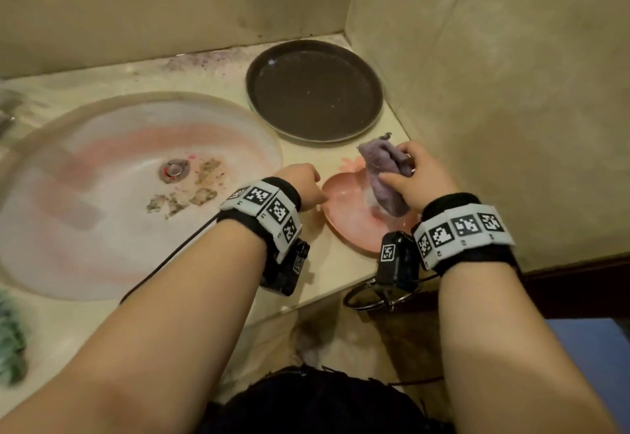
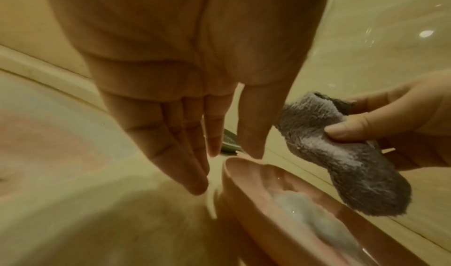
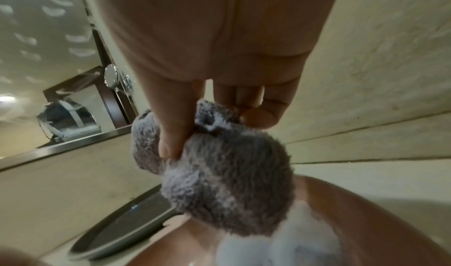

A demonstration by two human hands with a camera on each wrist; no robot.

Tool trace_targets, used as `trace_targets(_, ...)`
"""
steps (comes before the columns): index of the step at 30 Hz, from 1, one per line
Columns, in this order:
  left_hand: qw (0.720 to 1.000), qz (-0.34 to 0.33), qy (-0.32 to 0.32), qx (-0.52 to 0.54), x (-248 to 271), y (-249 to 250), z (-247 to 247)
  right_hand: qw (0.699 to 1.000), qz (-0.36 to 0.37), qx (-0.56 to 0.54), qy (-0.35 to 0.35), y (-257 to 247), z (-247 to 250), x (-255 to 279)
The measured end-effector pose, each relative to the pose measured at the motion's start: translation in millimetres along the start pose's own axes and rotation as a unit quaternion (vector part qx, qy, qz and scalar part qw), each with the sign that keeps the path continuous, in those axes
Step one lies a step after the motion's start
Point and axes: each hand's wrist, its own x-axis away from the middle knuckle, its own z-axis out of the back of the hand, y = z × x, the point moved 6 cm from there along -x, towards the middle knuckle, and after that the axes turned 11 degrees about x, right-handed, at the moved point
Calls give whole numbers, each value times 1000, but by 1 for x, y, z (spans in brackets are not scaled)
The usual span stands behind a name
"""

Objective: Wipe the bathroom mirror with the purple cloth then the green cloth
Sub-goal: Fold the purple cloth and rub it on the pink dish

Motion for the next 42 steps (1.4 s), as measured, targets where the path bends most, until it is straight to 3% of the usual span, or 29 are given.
trace_targets(9,999,39,15,10,-17,1,-12,995,-13,90,-44,24,-19,-18)
trace_targets(17,997,68,4,31,-24,1,-13,994,-15,83,-63,30,-19,-25)
trace_targets(26,995,59,42,65,-28,5,-12,995,-14,83,-59,31,-16,-32)
trace_targets(30,994,63,39,74,-25,4,-14,998,-27,13,-48,33,-2,-33)
trace_targets(34,992,62,53,91,-21,4,-12,998,-24,-61,7,35,24,-36)
trace_targets(38,990,62,61,111,-16,5,-8,980,-54,-190,38,38,35,-41)
trace_targets(42,988,65,67,126,-8,3,-1,960,-62,-273,11,25,33,-40)
